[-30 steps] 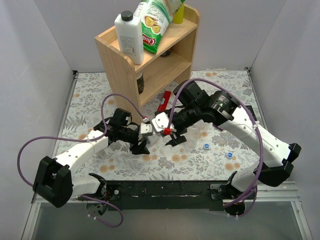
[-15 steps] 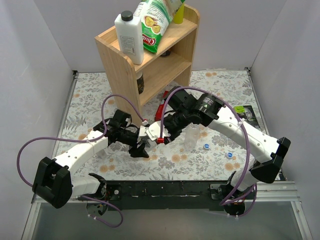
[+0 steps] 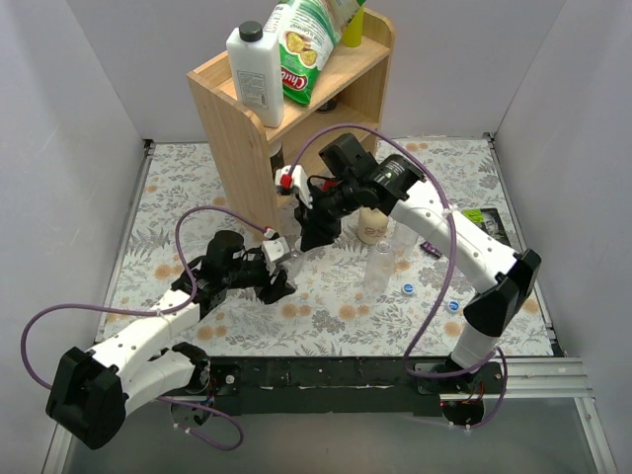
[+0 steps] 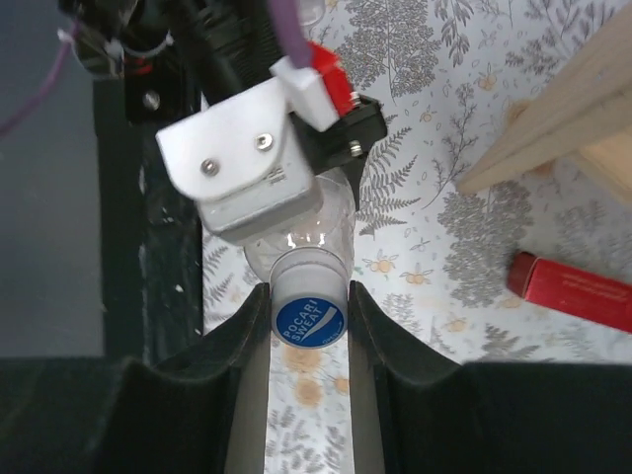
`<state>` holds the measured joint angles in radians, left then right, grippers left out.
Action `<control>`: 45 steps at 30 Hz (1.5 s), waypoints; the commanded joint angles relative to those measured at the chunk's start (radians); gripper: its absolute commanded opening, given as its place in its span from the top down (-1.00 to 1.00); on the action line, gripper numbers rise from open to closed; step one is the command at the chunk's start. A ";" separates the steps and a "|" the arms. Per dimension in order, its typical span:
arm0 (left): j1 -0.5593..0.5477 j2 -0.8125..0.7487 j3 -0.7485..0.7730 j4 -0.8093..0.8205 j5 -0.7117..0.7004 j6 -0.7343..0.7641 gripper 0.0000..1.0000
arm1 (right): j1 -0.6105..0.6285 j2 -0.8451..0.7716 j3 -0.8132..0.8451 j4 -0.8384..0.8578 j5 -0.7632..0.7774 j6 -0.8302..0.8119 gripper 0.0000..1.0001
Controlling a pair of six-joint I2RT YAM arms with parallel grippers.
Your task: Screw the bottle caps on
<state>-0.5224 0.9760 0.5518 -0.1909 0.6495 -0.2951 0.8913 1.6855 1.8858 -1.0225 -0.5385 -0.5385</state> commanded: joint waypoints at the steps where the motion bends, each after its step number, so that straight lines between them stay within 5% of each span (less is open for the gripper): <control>1: -0.022 -0.020 0.049 0.308 -0.090 -0.297 1.00 | -0.026 0.098 0.028 0.007 -0.173 0.344 0.67; 3: -0.022 -0.023 0.045 0.268 -0.065 -0.273 1.00 | -0.060 0.111 0.112 -0.007 -0.201 0.255 0.17; 4: -0.022 -0.039 0.042 0.219 -0.024 -0.216 1.00 | -0.075 0.106 0.148 -0.013 -0.196 0.221 -0.24; 9: -0.018 -0.056 0.062 0.000 0.091 -0.009 1.00 | -0.126 -0.009 0.156 -0.005 -0.201 -0.092 -0.54; 13: -0.011 -0.056 0.097 -0.108 0.197 0.065 1.00 | -0.127 -0.188 -0.095 0.209 -0.268 -0.052 -0.61; 17: -0.011 -0.089 0.082 -0.016 0.259 -0.041 1.00 | -0.124 -0.242 -0.201 0.390 -0.406 0.104 -0.58; 32: -0.011 -0.034 0.142 -0.059 0.282 -0.022 1.00 | -0.124 -0.233 -0.269 0.435 -0.548 0.120 -0.36; 41: -0.013 0.001 0.166 -0.023 0.233 -0.051 1.00 | -0.127 -0.279 -0.389 0.619 -0.438 0.283 0.31; 43: -0.025 -0.011 0.133 0.072 0.094 -0.148 1.00 | -0.129 -0.285 -0.418 0.683 -0.356 0.417 0.60; 45: -0.068 -0.040 0.109 0.186 -0.236 -0.275 1.00 | -0.126 -0.274 -0.410 0.687 -0.211 0.519 0.88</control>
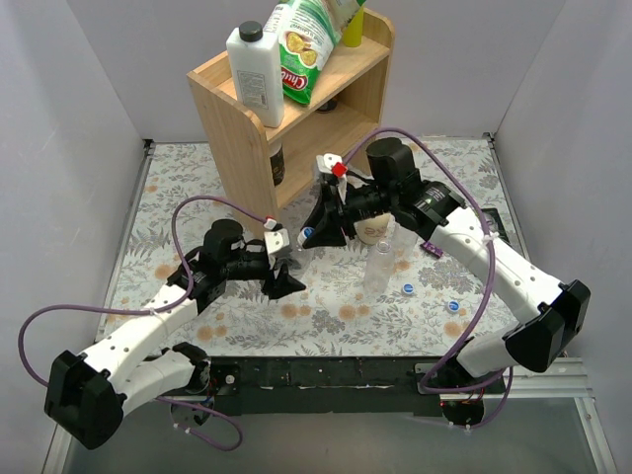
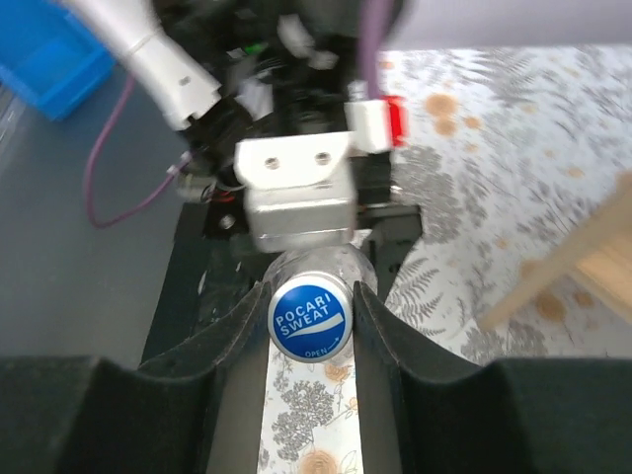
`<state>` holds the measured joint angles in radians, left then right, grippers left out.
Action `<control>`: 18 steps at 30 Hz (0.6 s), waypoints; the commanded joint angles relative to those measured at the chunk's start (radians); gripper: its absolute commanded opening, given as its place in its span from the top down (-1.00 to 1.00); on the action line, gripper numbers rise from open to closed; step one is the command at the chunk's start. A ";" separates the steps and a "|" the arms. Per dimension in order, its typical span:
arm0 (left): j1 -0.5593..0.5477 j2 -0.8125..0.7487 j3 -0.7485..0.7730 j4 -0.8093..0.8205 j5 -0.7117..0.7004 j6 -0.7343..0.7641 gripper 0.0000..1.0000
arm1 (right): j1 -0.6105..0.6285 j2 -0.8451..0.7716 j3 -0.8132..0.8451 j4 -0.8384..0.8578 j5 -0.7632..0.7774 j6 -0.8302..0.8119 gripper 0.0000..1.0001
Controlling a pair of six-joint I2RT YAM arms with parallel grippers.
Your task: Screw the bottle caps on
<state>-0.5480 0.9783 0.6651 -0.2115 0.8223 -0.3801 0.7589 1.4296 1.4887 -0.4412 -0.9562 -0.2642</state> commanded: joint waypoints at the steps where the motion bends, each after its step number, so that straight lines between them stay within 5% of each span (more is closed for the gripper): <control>1: -0.055 -0.033 0.011 0.239 -0.481 -0.216 1.00 | 0.013 -0.011 -0.004 0.092 0.273 0.256 0.97; 4: -0.056 0.019 0.039 0.184 -0.510 -0.253 1.00 | 0.011 0.049 0.051 0.061 0.329 0.295 0.97; 5: -0.047 0.019 0.039 0.167 -0.459 -0.244 1.00 | 0.008 0.063 0.079 0.061 0.233 0.268 0.83; 6: -0.038 0.002 0.037 0.156 -0.316 -0.202 1.00 | -0.001 0.075 0.088 0.062 0.176 0.234 0.35; 9: -0.012 -0.058 0.036 0.084 -0.111 -0.070 1.00 | -0.065 0.033 0.047 0.163 -0.034 0.191 -0.19; 14: -0.009 -0.060 0.097 -0.171 0.021 0.217 1.00 | -0.121 -0.024 -0.019 0.271 -0.169 0.213 -0.34; 18: -0.009 -0.027 0.120 -0.204 0.060 0.213 1.00 | -0.119 -0.024 -0.065 0.387 -0.251 0.301 -0.32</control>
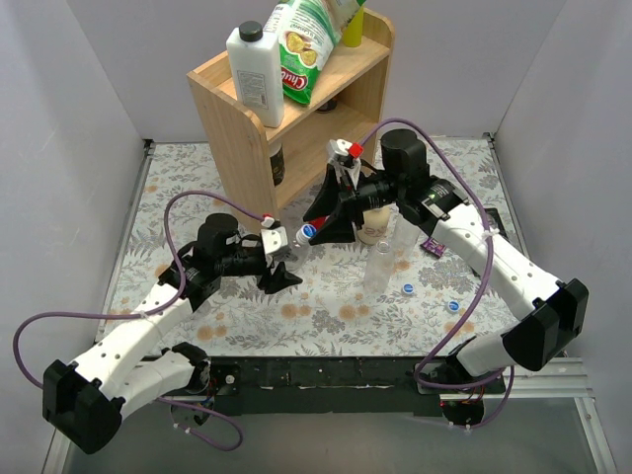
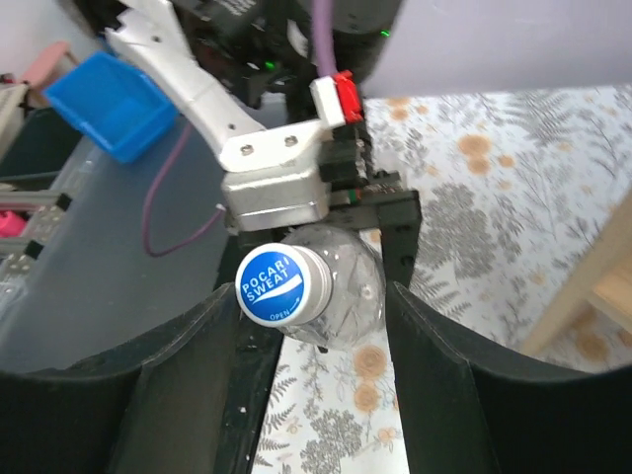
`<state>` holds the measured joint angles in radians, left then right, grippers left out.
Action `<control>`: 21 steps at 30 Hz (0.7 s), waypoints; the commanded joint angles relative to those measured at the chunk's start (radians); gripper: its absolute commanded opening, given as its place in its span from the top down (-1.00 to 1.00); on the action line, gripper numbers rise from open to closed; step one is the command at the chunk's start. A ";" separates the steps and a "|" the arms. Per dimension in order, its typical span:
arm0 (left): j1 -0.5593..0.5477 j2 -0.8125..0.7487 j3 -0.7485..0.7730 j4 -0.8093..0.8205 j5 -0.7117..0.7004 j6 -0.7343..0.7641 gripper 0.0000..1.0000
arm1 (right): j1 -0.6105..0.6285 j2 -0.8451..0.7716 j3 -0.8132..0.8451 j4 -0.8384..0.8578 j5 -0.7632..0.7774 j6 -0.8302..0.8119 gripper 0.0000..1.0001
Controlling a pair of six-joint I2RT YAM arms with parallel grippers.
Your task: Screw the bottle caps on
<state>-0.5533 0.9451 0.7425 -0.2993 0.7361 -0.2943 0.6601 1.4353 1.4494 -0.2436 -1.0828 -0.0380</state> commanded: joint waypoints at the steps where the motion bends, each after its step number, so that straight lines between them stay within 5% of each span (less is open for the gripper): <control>1: -0.004 0.014 0.044 -0.116 0.182 0.120 1.00 | -0.019 -0.027 -0.027 0.190 -0.126 0.075 -0.32; 7: -0.004 0.027 0.026 -0.043 0.217 0.035 1.00 | -0.014 -0.018 -0.030 0.207 -0.131 0.085 -0.17; 16: -0.004 0.049 0.018 0.102 0.163 -0.143 1.00 | -0.002 -0.041 -0.064 0.138 -0.011 0.041 0.65; 18: -0.004 0.055 0.006 0.158 0.043 -0.204 1.00 | 0.010 -0.049 -0.055 0.087 0.142 0.041 0.94; 21: -0.025 0.049 -0.014 0.253 -0.208 -0.374 1.00 | 0.033 -0.049 0.006 -0.067 0.511 0.156 0.97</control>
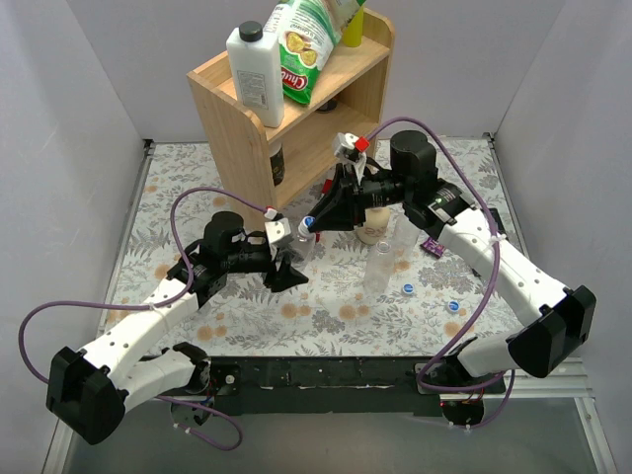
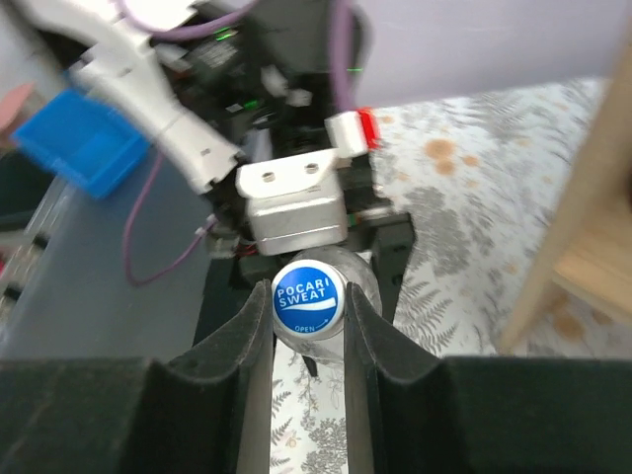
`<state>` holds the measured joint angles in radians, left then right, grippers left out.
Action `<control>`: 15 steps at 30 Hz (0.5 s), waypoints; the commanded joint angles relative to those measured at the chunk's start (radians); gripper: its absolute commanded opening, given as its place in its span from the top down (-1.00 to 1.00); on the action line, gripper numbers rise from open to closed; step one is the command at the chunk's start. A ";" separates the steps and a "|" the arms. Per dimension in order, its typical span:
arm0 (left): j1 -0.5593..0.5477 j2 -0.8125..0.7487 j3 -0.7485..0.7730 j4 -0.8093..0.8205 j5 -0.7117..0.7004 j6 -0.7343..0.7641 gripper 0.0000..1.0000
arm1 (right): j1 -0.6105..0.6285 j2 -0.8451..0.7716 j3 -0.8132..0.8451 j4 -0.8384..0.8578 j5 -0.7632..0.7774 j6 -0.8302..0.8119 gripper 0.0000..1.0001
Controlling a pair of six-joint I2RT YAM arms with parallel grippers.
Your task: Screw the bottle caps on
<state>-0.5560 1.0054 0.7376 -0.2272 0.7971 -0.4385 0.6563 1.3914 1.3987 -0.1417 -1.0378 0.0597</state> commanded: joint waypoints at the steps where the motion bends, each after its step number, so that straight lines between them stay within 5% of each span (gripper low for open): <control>1: -0.041 0.001 -0.007 0.180 -0.415 -0.244 1.00 | 0.046 0.004 0.087 -0.215 0.558 0.087 0.97; 2: -0.044 0.007 -0.007 0.180 -0.462 -0.255 1.00 | 0.051 0.029 0.114 -0.251 0.681 0.107 0.97; 5: -0.042 0.024 0.002 0.163 -0.513 -0.232 1.00 | 0.058 0.069 0.177 -0.286 0.656 0.115 0.97; 7: -0.032 0.012 -0.001 0.128 -0.402 -0.177 1.00 | 0.042 0.074 0.181 -0.210 0.551 0.037 0.47; 8: -0.022 -0.013 -0.006 0.111 -0.347 -0.119 1.00 | 0.020 0.067 0.172 -0.170 0.357 0.013 -0.05; 10: 0.017 -0.045 -0.026 0.047 -0.215 -0.044 1.00 | -0.049 0.058 0.133 -0.048 0.105 0.000 -0.25; 11: 0.030 -0.060 -0.030 0.025 -0.126 0.019 1.00 | -0.066 0.041 0.120 -0.021 0.054 -0.007 -0.47; 15: 0.053 -0.074 -0.015 -0.119 0.039 0.208 1.00 | -0.089 0.021 0.074 0.019 -0.109 -0.057 -0.74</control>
<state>-0.5217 0.9634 0.7101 -0.2077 0.6086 -0.4553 0.5850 1.4574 1.5047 -0.2379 -0.8780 0.0738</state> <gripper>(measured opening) 0.515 0.823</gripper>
